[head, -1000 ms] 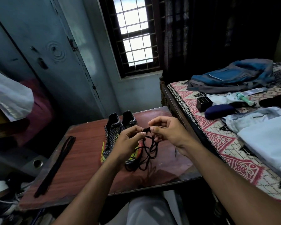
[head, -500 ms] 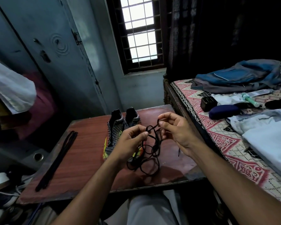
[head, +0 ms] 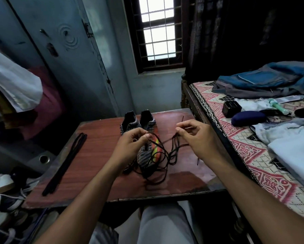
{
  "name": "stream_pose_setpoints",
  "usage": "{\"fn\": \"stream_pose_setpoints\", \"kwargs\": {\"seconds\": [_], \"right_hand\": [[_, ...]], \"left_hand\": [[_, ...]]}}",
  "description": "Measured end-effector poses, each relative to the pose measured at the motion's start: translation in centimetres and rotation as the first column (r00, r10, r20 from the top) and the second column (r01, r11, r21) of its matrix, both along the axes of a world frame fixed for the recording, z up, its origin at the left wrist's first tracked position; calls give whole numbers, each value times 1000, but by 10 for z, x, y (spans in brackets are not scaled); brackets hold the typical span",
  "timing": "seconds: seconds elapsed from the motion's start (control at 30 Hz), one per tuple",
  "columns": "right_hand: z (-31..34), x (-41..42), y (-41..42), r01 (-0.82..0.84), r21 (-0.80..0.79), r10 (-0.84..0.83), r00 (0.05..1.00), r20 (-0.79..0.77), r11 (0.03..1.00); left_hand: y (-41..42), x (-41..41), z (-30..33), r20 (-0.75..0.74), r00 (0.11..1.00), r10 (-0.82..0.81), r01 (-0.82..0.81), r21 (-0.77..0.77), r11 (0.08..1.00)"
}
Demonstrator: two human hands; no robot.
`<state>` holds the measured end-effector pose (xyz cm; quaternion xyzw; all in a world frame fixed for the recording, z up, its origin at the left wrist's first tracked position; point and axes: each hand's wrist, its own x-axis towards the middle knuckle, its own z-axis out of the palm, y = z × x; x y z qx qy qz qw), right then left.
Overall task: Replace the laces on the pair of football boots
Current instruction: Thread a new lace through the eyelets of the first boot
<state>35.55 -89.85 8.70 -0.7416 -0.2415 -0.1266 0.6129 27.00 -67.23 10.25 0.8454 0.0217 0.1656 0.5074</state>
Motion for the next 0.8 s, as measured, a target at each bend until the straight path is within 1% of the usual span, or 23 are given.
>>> {"fn": "stream_pose_setpoints", "kwargs": {"seconds": [0.07,0.13,0.17,0.23,0.3,0.37,0.43,0.5,0.57,0.63,0.67,0.7,0.73,0.8], "right_hand": [[-1,-1,2,-29,23,30,999,-23,999],[-2,-5,6,-109,32,110,993,-43,994],[-1,-8,9,-152,45,154,987,-50,987],[-2,-10,11,-202,54,206,977,-61,978],[-3,-10,11,-217,21,218,973,-81,976],[-8,-7,11,-231,-14,228,967,-113,973],[-11,-7,12,-245,-43,238,962,-132,968],[-12,-8,13,-253,-103,239,962,-131,962],[-16,-11,17,-257,-196,243,965,-94,946],[-21,-16,23,-239,-294,240,970,-32,925],[-27,-20,31,-252,-337,262,965,-17,907],[-33,-25,38,-273,-372,290,957,-11,887],[-40,-32,44,-306,-405,326,945,-21,861],[-51,-42,51,-348,-456,380,925,-24,819]], "left_hand": [[13,0,1,9,996,84,-85,160,983],[22,-1,3,4,993,115,-111,293,950],[24,-2,4,0,992,123,-116,330,937],[25,-2,8,10,992,129,-124,346,930],[23,-1,12,16,992,124,-122,328,937],[25,2,15,-14,994,106,-97,297,950],[30,-2,17,-56,994,95,-73,311,948],[38,-13,12,-35,990,140,-121,327,937],[49,-34,-2,25,979,204,-198,378,905],[57,-56,-25,95,967,236,-252,493,833],[65,-68,-39,110,963,247,-267,539,799],[70,-76,-51,110,961,254,-272,553,787],[74,-84,-61,89,961,263,-268,536,800],[77,-91,-73,27,960,280,-263,435,861]]}}
